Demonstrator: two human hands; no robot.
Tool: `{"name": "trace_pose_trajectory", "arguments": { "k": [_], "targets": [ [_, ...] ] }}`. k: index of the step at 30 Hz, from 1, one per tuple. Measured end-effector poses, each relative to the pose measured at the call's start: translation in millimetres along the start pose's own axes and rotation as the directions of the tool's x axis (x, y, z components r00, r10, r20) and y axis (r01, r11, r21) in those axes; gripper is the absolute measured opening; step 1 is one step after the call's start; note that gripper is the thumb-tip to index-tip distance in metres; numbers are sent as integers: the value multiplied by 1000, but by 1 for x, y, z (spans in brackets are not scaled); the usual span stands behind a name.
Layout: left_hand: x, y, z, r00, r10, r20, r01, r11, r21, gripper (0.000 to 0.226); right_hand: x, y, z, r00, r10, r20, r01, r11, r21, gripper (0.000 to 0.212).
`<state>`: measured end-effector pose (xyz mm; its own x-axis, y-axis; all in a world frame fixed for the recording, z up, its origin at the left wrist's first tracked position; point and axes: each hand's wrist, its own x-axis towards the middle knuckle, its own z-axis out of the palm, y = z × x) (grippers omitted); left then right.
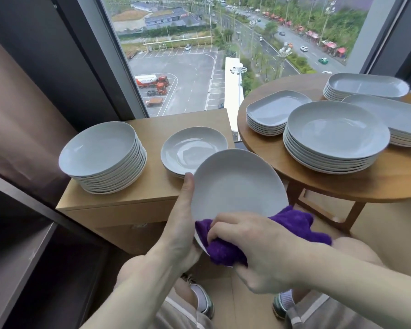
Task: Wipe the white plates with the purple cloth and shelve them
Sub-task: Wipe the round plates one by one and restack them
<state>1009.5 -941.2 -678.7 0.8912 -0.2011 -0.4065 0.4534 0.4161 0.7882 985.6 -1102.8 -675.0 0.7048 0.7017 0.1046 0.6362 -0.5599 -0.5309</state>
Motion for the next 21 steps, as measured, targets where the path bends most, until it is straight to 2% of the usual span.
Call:
{"name": "trace_pose_trajectory", "arguments": {
  "k": [3, 6, 8, 11, 14, 17, 21],
  "targets": [
    [3, 8, -5, 998, 58, -3, -58, 998, 29, 69, 1, 2, -5, 992, 76, 99, -70, 996, -59, 35],
    [6, 15, -10, 991, 137, -9, -135, 988, 72, 68, 4, 13, -9, 984, 159, 83, -147, 980, -135, 31],
    [6, 19, -13, 986, 165, -12, -164, 983, 85, 68, 5, 28, -13, 973, 230, 27, -222, 959, -175, 28],
    [4, 19, -12, 987, 163, 12, -163, 984, 72, 67, 9, 51, -21, 945, 295, -143, -321, 922, -218, 21],
    [1, 7, -1, 986, 160, 53, -165, 981, 103, 59, 11, 65, -25, 896, 351, -270, -412, 886, -214, 25],
    [-1, -6, 9, 987, 137, 88, -148, 980, 134, 57, 9, 71, -23, 882, 332, -334, -419, 876, -236, 32],
    [-2, -22, 12, 996, 47, 72, -56, 990, 133, 61, 10, 62, -21, 900, 194, -390, -304, 921, -243, 41]
  ]
}}
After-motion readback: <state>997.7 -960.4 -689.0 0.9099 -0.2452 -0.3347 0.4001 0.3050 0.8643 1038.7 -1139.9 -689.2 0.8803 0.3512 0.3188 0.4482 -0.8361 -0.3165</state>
